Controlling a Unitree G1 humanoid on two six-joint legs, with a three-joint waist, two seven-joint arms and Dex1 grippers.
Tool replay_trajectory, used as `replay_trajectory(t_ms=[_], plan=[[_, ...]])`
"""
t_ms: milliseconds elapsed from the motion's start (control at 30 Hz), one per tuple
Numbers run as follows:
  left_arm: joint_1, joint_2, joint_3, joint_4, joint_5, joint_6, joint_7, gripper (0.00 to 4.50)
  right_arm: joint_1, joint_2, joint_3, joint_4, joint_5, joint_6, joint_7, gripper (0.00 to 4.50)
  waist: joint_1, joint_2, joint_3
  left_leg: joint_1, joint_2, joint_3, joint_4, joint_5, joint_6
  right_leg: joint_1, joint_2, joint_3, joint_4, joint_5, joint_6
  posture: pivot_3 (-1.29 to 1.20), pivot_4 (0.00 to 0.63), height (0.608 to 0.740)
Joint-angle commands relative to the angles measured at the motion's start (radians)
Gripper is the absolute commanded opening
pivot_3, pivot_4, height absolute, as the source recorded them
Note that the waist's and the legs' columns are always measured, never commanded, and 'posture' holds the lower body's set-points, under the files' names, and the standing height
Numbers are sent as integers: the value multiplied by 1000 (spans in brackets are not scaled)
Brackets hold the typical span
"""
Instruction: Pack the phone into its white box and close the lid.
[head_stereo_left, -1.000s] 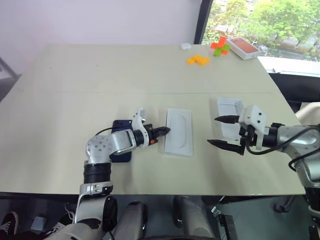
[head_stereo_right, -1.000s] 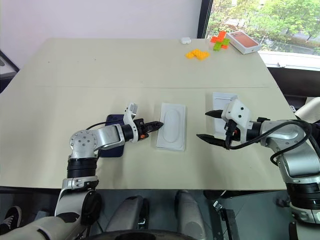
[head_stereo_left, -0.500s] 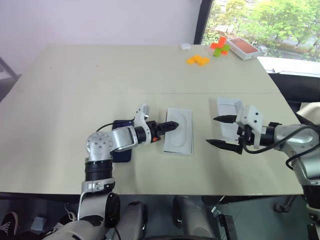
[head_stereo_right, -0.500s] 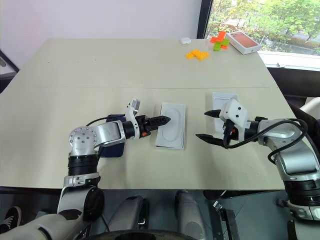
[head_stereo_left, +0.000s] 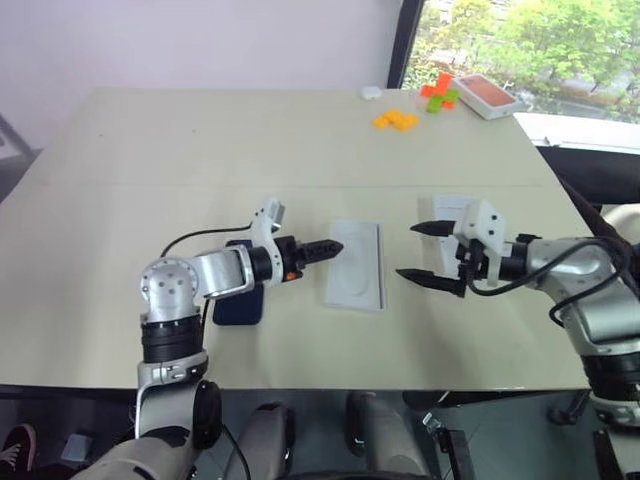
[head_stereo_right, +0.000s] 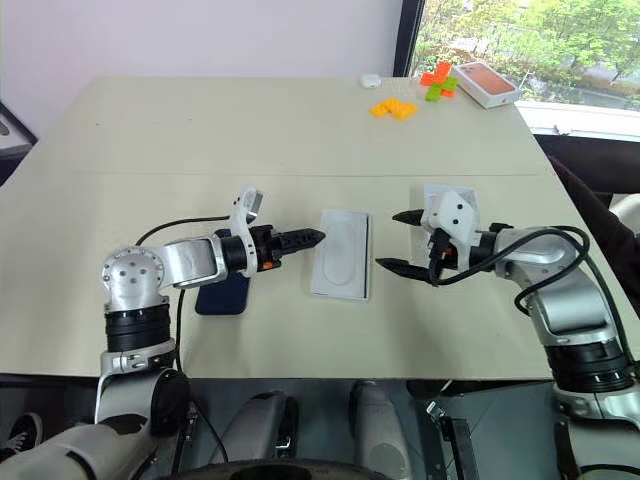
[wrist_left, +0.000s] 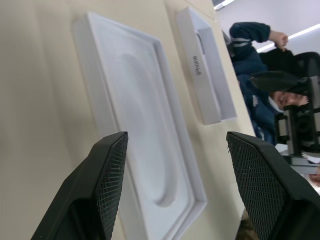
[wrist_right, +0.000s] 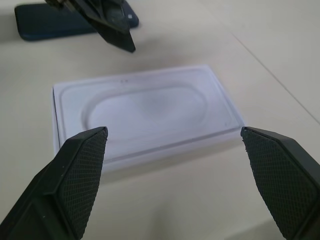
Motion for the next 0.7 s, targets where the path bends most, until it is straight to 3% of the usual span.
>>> replay_trajectory(t_ms=[33, 167, 233, 367, 500, 700], plan=[[-1, 52, 15, -40, 15, -35, -47, 3321, -38, 32, -2, -30, 23, 26, -32, 4500, -1, 0, 0, 0, 0, 0, 0, 0, 0, 0, 0, 0, 0, 0, 0, 0, 150, 740], [0, 164, 13, -49, 96, -185, -194, 3321, -81, 118, 63, 4, -67, -6, -133, 4500, -6, 0, 0, 0, 0, 0, 0, 0, -1, -1, 0, 0, 0, 0, 0, 0, 150, 740], [19, 273, -55, -74, 198, -311, -353, 3372, -106, 138, 121, 23, -132, -18, -164, 3948, -12, 0, 0, -1, 1, 0, 0, 1, -1, -2, 1, 0, 0, 0, -1, 0, 150, 740], [78, 411, -120, -78, 282, -471, -629, 3372, -137, 163, 190, -5, -186, 12, -186, 2164, -18, 0, 0, -2, 0, 1, -2, 1, -2, -3, 0, 0, 0, -2, -4, 0, 150, 740], [140, 495, -139, -69, 364, -639, -835, 3372, -205, 198, 239, 12, -226, 85, -216, 53, -23, 1, 0, -2, 0, 2, -1, 0, 0, -3, -1, 0, -1, -2, -4, 0, 150, 740], [172, 491, -147, -27, 439, -741, -891, 3372, -260, 235, 357, 55, -334, 119, -244, 53, -19, 1, 0, -2, 1, 0, -1, 0, 0, -3, -1, -2, 0, -2, -4, 0, 150, 740]])
